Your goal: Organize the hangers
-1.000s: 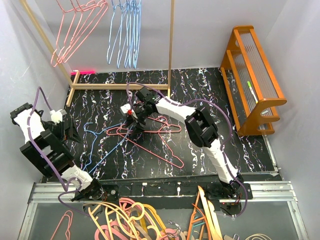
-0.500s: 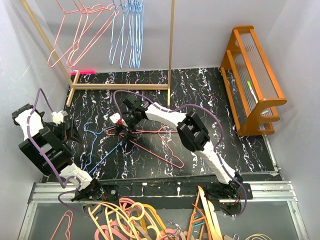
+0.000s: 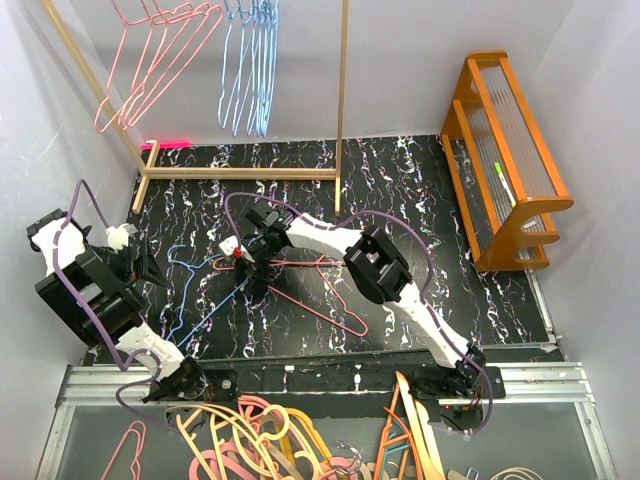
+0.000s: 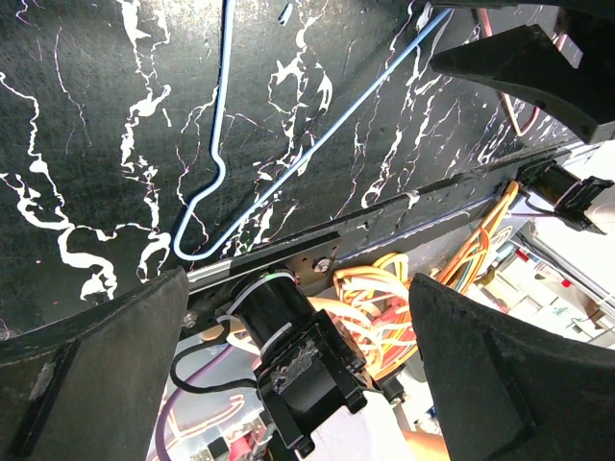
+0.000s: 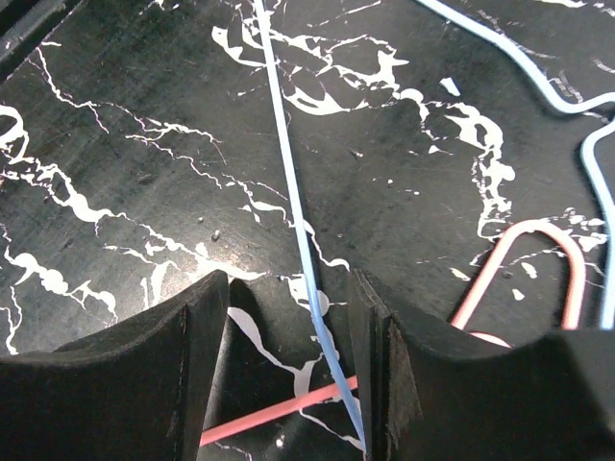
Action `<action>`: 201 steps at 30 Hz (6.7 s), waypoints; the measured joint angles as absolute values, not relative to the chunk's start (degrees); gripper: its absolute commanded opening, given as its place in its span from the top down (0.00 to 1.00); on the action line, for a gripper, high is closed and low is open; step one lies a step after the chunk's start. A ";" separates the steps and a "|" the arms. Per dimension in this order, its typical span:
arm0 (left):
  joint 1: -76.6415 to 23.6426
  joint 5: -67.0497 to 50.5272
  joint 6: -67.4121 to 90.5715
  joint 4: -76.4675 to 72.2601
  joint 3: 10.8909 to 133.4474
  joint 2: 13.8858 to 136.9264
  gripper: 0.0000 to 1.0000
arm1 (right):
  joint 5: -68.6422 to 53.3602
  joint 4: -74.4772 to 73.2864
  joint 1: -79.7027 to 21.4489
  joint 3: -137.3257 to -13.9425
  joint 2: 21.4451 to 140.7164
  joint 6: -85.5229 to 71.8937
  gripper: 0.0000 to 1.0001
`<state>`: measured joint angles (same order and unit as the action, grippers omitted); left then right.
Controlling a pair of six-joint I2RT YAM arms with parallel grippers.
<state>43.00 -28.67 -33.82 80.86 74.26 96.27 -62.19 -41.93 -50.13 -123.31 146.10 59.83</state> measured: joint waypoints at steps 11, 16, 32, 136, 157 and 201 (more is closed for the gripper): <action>43.00 -28.64 -33.85 80.88 74.26 97.60 0.03 | -60.93 -41.25 -51.37 -123.22 147.06 60.20 0.92; 43.00 -28.67 -33.82 80.84 74.26 99.22 0.03 | -60.99 -40.84 -51.37 -122.43 146.87 61.84 0.92; 36.49 -36.38 -32.71 80.82 78.26 104.90 0.03 | -55.35 -31.03 -45.93 -107.48 133.43 61.89 0.92; 9.82 -5.80 3.49 68.88 140.31 100.64 1.00 | -56.64 -15.86 -34.09 -61.65 85.82 34.33 0.01; -3.55 21.58 18.31 58.89 152.29 110.43 1.00 | -51.46 -22.83 -34.46 -61.58 85.80 38.48 0.02; -10.46 30.50 16.08 48.38 151.09 116.81 1.00 | -51.16 -23.79 -34.50 -54.37 82.85 37.30 0.00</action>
